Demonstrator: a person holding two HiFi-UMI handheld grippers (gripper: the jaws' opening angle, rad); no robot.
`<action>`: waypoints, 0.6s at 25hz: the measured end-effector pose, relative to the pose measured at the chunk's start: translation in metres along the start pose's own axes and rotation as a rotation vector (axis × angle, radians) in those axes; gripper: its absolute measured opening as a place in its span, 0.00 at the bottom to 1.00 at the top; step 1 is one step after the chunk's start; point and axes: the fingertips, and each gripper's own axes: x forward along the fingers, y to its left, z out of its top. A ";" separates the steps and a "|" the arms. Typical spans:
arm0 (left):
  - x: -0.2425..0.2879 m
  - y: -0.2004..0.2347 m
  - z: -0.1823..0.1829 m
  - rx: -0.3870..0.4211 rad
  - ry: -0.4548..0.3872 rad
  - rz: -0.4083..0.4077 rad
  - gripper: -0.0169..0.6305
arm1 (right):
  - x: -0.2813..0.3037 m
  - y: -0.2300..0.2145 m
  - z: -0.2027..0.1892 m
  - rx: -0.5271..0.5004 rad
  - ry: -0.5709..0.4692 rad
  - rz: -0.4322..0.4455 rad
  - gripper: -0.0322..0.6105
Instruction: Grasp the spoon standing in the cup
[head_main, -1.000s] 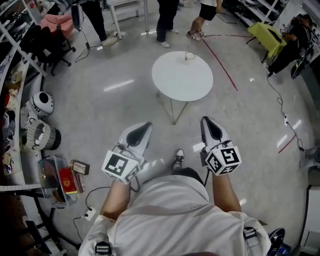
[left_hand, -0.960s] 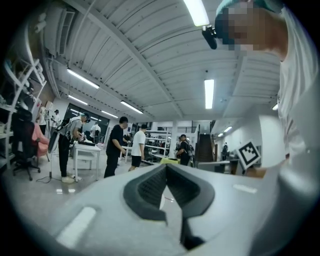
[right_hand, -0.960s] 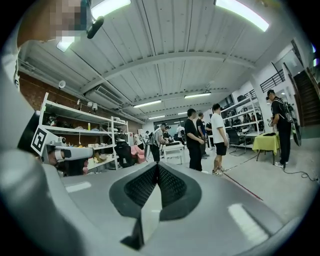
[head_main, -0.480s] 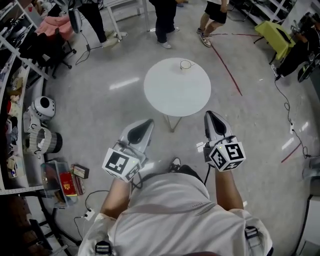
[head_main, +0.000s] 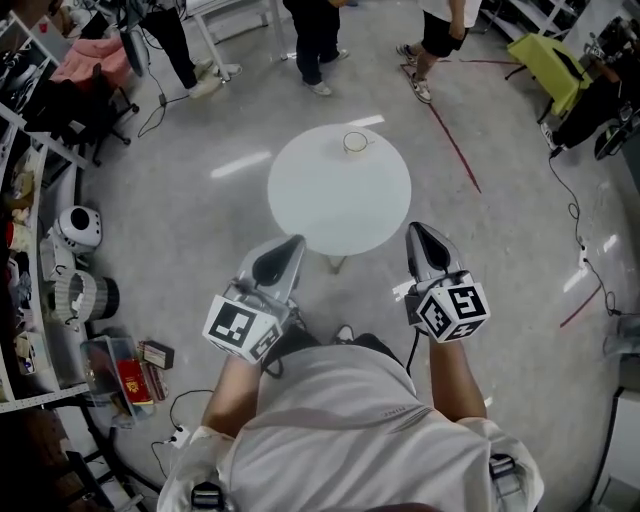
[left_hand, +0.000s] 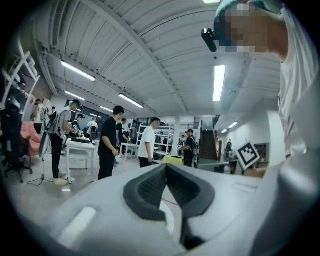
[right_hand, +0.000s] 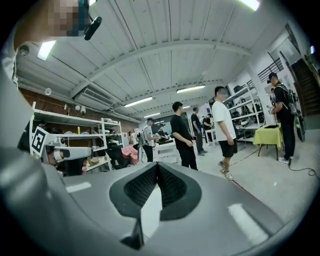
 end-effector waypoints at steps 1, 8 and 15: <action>0.007 0.007 -0.001 0.000 0.001 -0.007 0.03 | 0.008 -0.003 -0.001 -0.001 0.003 -0.003 0.06; 0.056 0.082 0.002 -0.009 -0.001 -0.076 0.03 | 0.084 -0.018 0.006 -0.008 0.022 -0.060 0.06; 0.098 0.182 0.018 -0.045 0.008 -0.182 0.03 | 0.182 -0.011 0.027 -0.020 0.038 -0.146 0.06</action>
